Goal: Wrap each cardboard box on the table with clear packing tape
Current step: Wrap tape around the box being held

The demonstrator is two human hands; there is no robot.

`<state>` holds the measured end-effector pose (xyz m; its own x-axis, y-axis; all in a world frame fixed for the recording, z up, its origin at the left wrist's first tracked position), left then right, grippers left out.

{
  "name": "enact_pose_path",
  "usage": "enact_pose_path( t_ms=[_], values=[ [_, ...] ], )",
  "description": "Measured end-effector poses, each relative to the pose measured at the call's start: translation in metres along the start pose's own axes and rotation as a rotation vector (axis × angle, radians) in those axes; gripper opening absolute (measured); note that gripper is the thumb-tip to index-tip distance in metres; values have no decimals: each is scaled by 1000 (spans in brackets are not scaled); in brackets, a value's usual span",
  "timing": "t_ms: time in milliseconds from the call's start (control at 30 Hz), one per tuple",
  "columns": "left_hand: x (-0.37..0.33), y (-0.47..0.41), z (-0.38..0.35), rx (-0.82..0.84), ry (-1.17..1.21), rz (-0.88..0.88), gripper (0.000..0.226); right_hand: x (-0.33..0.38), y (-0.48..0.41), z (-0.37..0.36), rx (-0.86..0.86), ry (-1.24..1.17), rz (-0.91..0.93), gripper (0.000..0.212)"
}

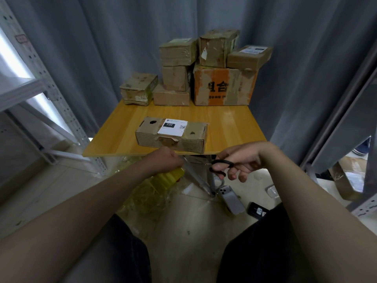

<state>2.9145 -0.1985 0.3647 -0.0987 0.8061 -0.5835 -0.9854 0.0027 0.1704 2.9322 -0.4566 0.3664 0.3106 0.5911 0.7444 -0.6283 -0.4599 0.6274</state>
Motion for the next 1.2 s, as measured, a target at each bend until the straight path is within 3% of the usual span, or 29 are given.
enact_pose_path(
  t_ms=[100,167,200,267,333,400,500,600,667,733,800,833,933,1200],
  values=[
    [-1,0,1,33,1,9,17,2,14,8,38,-224,238,84],
    [-4,2,1,59,29,21,18,9,20,15,-45,-466,369,80],
    [-6,3,1,77,67,43,18,13,21,19,-154,-576,400,79],
    [-9,5,1,104,142,75,22,19,19,26,-545,-625,378,72],
    [-10,5,0,106,144,74,23,17,11,32,-1000,-405,232,40],
    [-12,6,-2,105,126,67,22,7,-5,39,-1205,-86,98,32],
    [-13,7,-2,109,135,58,25,-2,-26,43,-1102,310,-110,44],
    [-15,9,2,110,144,53,25,8,-28,38,-1002,435,-195,63],
    [-13,9,4,104,152,57,25,20,-25,32,-1131,441,-72,53],
    [-12,8,5,98,170,67,23,31,-26,21,-1267,374,238,39],
    [-12,8,5,98,202,79,21,43,-34,8,-1195,394,510,38],
    [-12,8,4,98,217,85,21,48,-42,1,-1121,479,562,41],
    [-14,10,2,100,259,90,22,51,-66,-13,-962,601,527,52],
    [-9,9,-1,100,362,108,26,47,-81,-13,-993,591,652,55]
  ],
)
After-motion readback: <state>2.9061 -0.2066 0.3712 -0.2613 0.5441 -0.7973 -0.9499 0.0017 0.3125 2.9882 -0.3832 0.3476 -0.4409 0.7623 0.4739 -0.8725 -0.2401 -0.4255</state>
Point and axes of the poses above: each hand's wrist, its own y-axis away from the middle knuckle, its own z-axis out of the back of the hand, x = y × z, the point moved 1 cm from there along -y, towards the middle knuckle, and after that the axes turned 12 degrees about -x, right-handed, at the moved point
